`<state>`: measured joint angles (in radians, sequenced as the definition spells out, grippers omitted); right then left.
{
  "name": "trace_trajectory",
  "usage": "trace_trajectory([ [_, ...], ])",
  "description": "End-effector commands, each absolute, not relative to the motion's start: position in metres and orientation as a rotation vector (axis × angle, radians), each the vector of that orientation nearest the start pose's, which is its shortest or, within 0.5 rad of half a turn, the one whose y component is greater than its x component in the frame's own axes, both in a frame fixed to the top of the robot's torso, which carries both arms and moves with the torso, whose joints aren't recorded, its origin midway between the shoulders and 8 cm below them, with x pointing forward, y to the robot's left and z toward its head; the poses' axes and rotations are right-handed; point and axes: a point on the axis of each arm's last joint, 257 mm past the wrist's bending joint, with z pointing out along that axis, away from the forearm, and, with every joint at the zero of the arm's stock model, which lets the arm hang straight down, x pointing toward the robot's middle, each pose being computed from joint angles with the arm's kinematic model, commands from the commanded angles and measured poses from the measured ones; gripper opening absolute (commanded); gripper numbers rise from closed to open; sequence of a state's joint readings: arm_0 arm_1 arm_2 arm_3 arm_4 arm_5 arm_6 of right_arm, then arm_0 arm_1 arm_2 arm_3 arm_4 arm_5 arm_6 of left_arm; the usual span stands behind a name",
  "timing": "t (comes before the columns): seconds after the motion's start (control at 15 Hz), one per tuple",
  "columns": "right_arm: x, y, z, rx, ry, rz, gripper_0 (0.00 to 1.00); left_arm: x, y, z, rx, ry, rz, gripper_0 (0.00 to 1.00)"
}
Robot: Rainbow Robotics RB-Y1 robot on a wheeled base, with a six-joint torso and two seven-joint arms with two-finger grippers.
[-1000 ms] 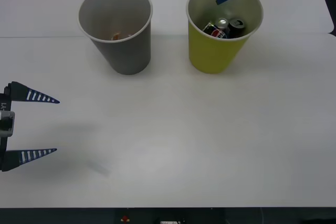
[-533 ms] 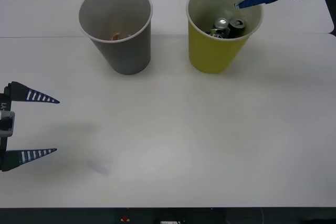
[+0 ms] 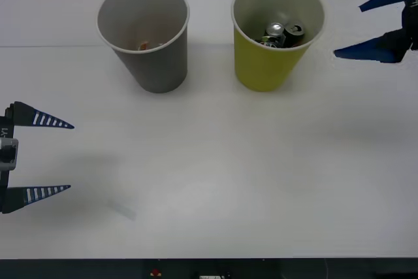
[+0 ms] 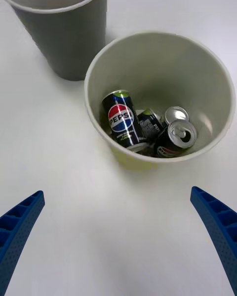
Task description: Put the can into the green bin and the plastic bottle into the gray bin
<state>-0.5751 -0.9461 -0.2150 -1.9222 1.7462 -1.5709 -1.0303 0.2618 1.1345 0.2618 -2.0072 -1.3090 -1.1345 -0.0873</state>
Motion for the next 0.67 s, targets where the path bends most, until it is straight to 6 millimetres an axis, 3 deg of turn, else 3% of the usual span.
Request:
trace_trajectory([
  [0.07, 0.434, -0.254, -0.010, -1.286, 1.859, 0.156, 1.00, 0.341, 0.286, -0.167, 1.762, 1.444, -0.118, 1.00],
  [0.4, 0.386, -0.270, -0.040, -1.403, 1.799, 0.202, 1.00, 0.341, 0.286, -0.167, 1.762, 1.444, -0.118, 1.00],
  [0.67, 0.366, -0.285, -0.060, -1.464, 1.772, 0.210, 1.00, 0.341, 0.286, -0.167, 1.762, 1.444, -0.118, 1.00],
])
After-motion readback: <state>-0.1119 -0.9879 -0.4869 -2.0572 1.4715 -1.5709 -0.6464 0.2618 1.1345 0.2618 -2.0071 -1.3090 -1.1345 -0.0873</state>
